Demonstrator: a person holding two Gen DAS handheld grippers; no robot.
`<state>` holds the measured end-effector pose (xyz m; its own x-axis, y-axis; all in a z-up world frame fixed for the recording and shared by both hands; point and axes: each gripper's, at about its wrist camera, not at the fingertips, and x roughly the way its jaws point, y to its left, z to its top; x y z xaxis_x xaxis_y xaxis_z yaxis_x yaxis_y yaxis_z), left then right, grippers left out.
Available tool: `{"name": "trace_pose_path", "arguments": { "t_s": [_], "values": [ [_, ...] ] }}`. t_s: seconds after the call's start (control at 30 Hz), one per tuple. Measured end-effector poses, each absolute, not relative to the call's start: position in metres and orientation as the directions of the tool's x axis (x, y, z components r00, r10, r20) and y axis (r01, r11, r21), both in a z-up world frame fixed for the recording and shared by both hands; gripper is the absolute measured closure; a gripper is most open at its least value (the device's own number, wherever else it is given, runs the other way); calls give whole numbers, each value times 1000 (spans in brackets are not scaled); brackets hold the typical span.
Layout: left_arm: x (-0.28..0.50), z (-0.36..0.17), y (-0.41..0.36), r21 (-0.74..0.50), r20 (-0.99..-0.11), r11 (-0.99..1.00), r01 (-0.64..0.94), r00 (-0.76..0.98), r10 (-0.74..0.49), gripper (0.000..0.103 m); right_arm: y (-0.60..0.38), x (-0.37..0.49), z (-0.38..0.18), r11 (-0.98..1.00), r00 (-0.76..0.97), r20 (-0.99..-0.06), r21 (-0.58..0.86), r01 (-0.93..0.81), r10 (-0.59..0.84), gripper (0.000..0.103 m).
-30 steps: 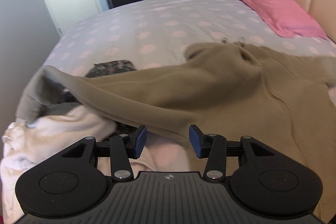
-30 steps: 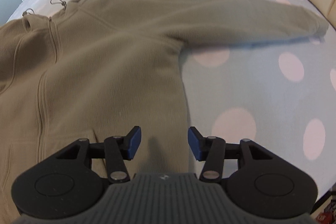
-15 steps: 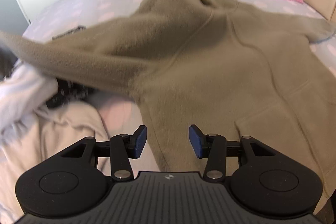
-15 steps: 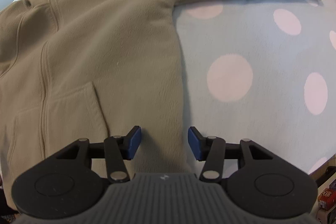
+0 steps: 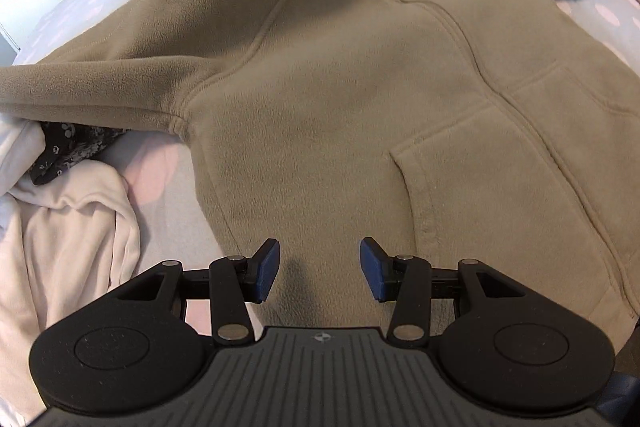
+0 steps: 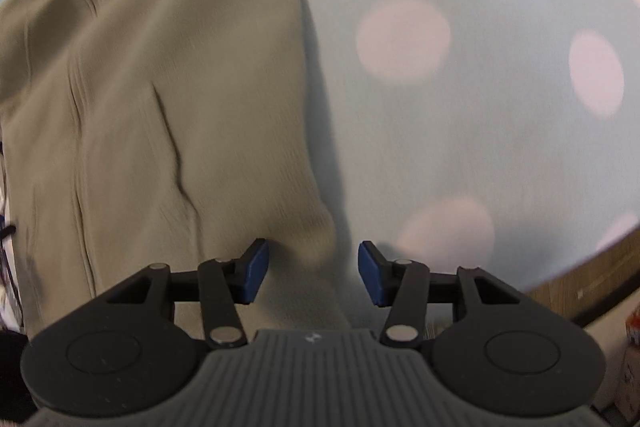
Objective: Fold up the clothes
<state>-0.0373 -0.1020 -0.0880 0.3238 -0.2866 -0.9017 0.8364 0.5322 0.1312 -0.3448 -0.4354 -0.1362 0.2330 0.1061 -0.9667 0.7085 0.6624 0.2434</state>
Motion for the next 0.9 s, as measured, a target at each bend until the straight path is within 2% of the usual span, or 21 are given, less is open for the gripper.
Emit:
{"name": "trace_pose_path", "arguments": {
  "t_s": [0.1,0.17,0.2,0.23,0.33,0.63,0.73,0.77,0.83,0.9],
  "values": [
    [-37,-90,-102,135,-906,539,831,324,-273,61,-429,-349,-143,661,206,-964,266,702,170,50],
    [-34,-88,-101,132,-906,551,824,326,-271,61,-425,-352,-147,659,187,-959,282,697,212,62],
    [-33,-87,-101,125,-905,558,820,325,-274,61,-423,-353,-148,662,178,-957,287,693,228,74],
    [-31,-85,-100,118,-906,564,817,321,-276,61,-418,-350,-140,689,175,-961,274,671,212,80],
    [-29,-82,-98,96,-910,576,812,306,-279,61,-404,-346,-112,761,174,-970,239,602,168,86],
    [-34,-82,-86,112,-931,573,812,288,-225,60,-367,-334,-93,900,4,-994,97,425,105,88],
    [-35,-80,-79,84,-941,571,817,254,-224,57,-362,-329,-90,920,-35,-997,43,390,62,86],
    [-35,-79,-76,66,-948,571,818,231,-221,55,-363,-327,-89,918,-36,-999,21,397,38,83],
    [-37,-79,-71,25,-962,570,821,174,-208,52,-367,-323,-87,911,-37,-999,-24,411,-10,70],
    [-38,-81,-64,-12,-976,571,821,114,-183,48,-371,-319,-84,903,-40,-998,-69,424,-57,61]
  ]
}}
